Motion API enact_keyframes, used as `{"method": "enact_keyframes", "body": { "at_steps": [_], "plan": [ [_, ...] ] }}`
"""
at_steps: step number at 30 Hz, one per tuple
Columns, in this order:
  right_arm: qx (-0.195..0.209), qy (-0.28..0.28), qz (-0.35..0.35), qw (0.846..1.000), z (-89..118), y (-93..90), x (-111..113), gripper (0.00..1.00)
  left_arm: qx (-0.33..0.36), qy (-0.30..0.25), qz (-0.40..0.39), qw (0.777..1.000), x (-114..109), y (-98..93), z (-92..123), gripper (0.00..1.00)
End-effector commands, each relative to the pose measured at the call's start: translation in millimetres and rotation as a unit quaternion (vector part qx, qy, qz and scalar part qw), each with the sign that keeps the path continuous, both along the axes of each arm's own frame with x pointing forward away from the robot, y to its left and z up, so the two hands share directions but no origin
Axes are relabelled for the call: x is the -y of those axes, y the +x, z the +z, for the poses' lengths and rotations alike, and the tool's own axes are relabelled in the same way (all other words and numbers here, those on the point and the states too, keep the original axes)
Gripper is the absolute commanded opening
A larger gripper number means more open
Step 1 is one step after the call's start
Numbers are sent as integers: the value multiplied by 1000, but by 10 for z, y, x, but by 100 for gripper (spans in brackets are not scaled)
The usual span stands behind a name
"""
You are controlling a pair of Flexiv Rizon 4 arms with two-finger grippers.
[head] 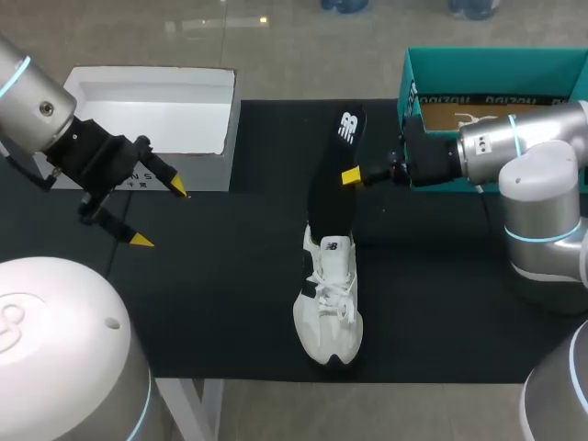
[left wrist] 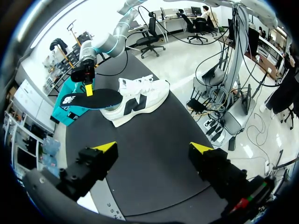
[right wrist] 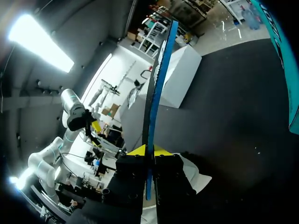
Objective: Take the shoe out of the shoebox, open the shoe tongue, remove and reinsert the insole, then place the shoe into the shoebox
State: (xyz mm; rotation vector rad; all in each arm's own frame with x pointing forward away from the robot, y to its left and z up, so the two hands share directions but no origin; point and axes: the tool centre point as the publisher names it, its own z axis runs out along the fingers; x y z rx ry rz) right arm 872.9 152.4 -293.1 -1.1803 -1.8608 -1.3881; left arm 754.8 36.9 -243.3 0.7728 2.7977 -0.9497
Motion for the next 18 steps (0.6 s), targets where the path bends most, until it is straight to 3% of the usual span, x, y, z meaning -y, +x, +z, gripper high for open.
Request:
{"method": "enact_keyframes", "body": {
  "at_steps": [1, 18],
  "plan": [
    [1, -2, -6, 1000, -42, -102, -23, 0, 0, 2, 0, 1000, 1, -2, 2, 100],
    [-31, -14, -5, 999, -313, -453, -72, 0, 0, 2, 0, 1000, 1, -2, 2, 100]
  ]
}}
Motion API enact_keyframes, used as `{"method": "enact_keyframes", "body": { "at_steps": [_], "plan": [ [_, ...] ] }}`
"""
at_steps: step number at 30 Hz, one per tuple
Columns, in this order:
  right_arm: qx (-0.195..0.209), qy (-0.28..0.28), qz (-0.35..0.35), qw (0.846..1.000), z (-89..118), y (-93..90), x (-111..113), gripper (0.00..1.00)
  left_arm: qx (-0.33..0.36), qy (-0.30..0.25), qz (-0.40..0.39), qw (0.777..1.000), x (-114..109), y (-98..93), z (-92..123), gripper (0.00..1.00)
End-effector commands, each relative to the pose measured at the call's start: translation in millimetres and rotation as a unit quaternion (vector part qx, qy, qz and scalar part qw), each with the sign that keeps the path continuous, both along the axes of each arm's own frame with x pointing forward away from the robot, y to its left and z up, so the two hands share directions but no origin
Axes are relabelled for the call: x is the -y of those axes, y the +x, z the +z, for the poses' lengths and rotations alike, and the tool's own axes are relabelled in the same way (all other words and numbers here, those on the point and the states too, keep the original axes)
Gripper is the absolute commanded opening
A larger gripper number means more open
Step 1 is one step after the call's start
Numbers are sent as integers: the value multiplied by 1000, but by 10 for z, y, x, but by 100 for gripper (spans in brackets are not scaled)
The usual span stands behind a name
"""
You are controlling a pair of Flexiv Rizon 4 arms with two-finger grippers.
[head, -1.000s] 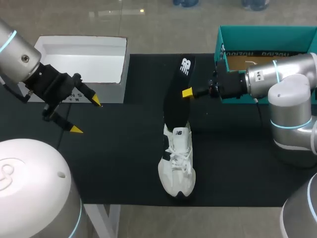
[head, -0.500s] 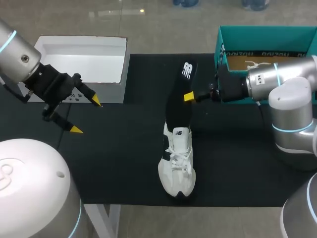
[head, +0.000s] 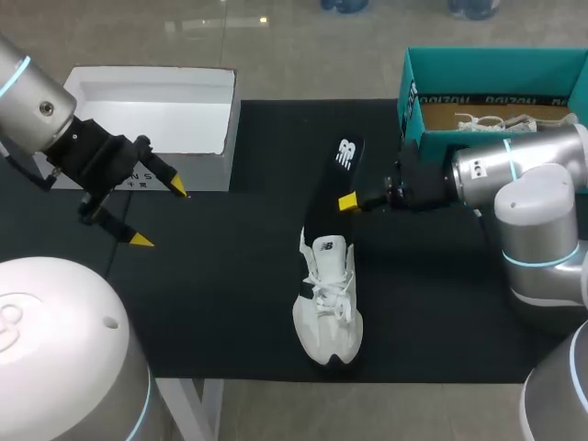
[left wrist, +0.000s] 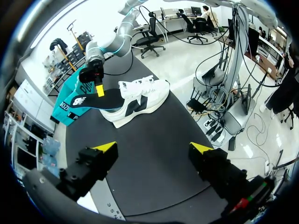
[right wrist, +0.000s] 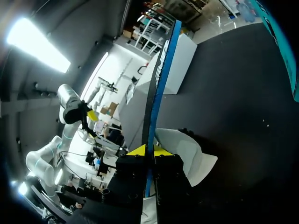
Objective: Take the shoe out of the shoebox, open the shoe tongue, remove and reinsert the insole, then place the shoe into the shoebox
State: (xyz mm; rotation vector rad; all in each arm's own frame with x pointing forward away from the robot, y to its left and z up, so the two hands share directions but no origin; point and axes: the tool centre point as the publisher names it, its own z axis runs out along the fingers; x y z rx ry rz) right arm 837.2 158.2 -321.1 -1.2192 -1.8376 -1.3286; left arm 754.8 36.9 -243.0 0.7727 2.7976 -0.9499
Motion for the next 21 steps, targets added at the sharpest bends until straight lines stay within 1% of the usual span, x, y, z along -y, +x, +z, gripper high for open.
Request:
{"method": "enact_keyframes", "body": {
  "at_steps": [1, 10, 19, 20, 21],
  "plan": [
    [-7, -7, -2, 1000, -46, -117, -27, 0, 0, 2, 0, 1000, 1, -2, 0, 100],
    [-35, -9, 5, 999, -230, -286, -109, 0, 0, 2, 0, 1000, 1, -2, 0, 100],
    [-45, -36, 15, 998, -227, -295, -122, 0, 0, 2, 0, 1000, 1, -2, 0, 100],
    [-45, -38, 15, 998, -220, -285, -119, 12, 0, 2, 0, 1000, 1, -2, 0, 100],
    [-44, -39, 15, 998, -211, -275, -115, 33, 0, 2, 0, 1000, 1, -2, 0, 100]
  ]
}}
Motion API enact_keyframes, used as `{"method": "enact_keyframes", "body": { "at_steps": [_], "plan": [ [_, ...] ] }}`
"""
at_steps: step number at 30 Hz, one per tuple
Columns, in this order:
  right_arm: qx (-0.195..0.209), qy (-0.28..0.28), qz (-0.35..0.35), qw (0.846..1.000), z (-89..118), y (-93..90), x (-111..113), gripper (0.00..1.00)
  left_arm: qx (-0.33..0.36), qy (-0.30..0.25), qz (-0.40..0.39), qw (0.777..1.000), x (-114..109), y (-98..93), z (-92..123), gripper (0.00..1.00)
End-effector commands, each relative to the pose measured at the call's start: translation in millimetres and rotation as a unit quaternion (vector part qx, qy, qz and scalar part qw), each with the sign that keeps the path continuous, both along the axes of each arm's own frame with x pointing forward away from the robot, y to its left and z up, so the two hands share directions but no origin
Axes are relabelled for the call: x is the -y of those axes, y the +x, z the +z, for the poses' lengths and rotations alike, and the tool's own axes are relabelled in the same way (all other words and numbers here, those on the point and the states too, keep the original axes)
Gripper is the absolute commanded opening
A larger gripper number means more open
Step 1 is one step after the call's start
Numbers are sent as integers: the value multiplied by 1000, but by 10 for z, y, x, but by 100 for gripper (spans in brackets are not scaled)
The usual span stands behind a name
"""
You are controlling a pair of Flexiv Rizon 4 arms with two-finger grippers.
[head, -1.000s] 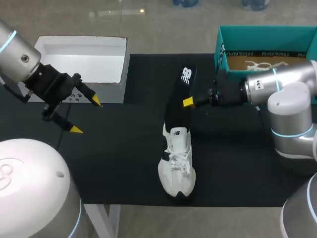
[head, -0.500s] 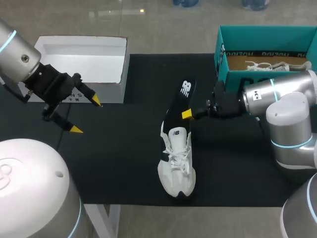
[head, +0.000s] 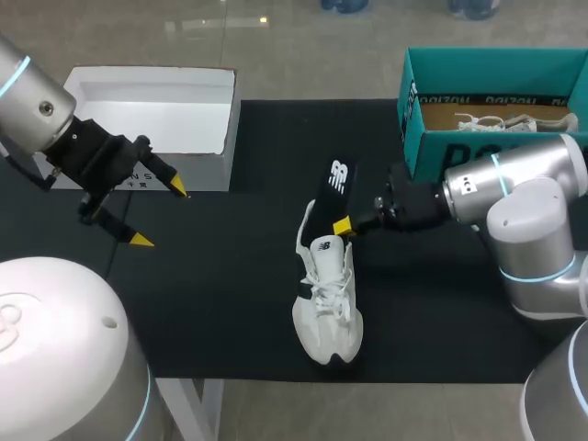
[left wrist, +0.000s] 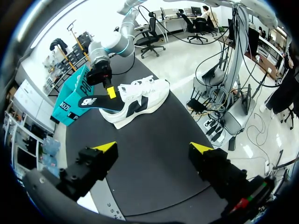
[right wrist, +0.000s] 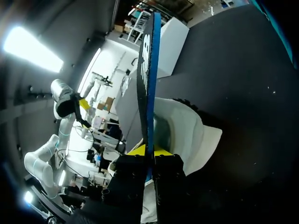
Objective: Take the shoe out of the shoebox, open the shoe tongue, remove and reinsert the insole, then place the shoe into the shoebox
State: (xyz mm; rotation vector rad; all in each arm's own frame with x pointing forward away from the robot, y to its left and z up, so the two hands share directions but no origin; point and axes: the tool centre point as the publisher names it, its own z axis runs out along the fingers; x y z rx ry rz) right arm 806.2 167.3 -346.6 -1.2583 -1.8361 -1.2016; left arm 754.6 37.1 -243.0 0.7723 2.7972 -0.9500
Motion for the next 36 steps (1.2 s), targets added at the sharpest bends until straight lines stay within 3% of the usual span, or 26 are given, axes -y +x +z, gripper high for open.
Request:
{"method": "enact_keyframes", "body": {
  "at_steps": [1, 7, 8, 9, 16, 24, 36],
  "plan": [
    [1, -10, 3, 1000, 56, 44, -17, 36, 0, 2, 0, 1000, 3, 0, -1, 100],
    [11, -13, 3, 1000, 115, 139, 31, 31, 0, 2, 0, 1000, 3, 0, -1, 100],
    [11, -20, 0, 1000, 129, 156, 44, 28, 0, 2, 0, 1000, 3, 0, -1, 100],
    [15, -17, 0, 1000, 136, 171, 58, 14, 0, 2, 0, 1000, 3, 0, -1, 100],
    [23, -21, -6, 999, 212, 266, 134, 0, 0, 2, 0, 1000, 3, 0, -1, 100],
    [26, -18, 8, 999, 222, 242, 68, 0, 0, 2, 0, 1000, 3, 0, -1, 100],
    [-10, -6, 36, 999, -42, -61, -164, 0, 0, 2, 0, 1000, 3, 0, -1, 100]
  ]
}}
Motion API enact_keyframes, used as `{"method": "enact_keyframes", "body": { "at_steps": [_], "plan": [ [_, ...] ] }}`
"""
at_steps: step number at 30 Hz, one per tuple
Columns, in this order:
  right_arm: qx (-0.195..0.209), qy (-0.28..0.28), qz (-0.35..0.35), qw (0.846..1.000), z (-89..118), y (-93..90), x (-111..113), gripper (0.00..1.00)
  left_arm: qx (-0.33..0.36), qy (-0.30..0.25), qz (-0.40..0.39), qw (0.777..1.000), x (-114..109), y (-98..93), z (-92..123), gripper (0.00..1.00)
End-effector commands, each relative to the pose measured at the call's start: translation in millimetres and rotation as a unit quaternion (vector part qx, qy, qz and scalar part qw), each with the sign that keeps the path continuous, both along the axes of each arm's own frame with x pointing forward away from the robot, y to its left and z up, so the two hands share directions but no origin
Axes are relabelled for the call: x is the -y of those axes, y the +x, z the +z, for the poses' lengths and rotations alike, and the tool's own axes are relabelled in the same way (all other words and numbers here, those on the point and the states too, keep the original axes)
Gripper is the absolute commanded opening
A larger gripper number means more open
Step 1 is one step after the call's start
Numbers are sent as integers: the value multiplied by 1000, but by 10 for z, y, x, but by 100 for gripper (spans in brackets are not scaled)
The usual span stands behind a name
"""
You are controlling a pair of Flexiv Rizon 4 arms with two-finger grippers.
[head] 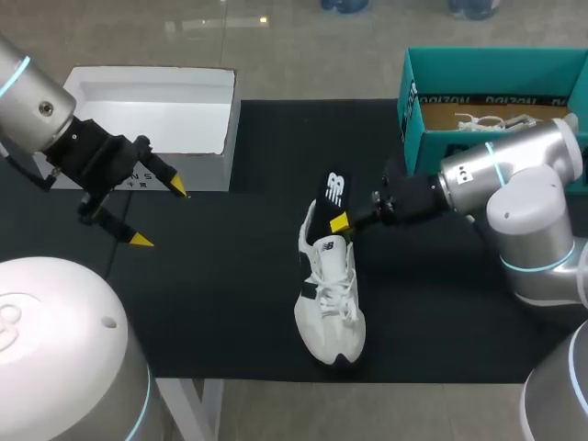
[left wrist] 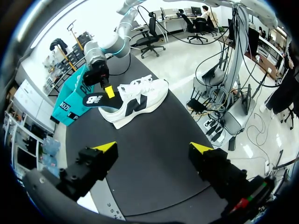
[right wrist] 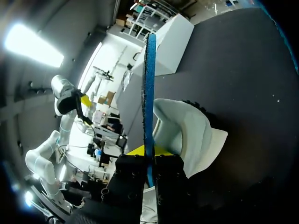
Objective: Take the shoe out of the shoebox, open the shoe tongue, remove and reinsert the insole, then place the shoe into the shoebox
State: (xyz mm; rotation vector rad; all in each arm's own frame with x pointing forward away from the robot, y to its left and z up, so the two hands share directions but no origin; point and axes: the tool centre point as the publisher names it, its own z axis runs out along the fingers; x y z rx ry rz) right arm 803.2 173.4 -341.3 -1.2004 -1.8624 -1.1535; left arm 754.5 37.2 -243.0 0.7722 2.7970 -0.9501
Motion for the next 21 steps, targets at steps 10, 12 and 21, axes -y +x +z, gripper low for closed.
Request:
{"method": "enact_keyframes", "body": {
  "at_steps": [10, 12, 21],
  "plan": [
    [-24, -10, 7, 1000, -178, -184, -114, 0, 0, 2, 0, 1000, 4, 1, -1, 100],
    [-23, -11, 4, 1000, -150, -147, -87, 27, 0, 2, 0, 1000, 4, 1, -1, 100],
    [2, -20, 1, 1000, 40, 45, 6, 43, 0, 2, 0, 1000, 4, 1, -1, 100]
  ]
}}
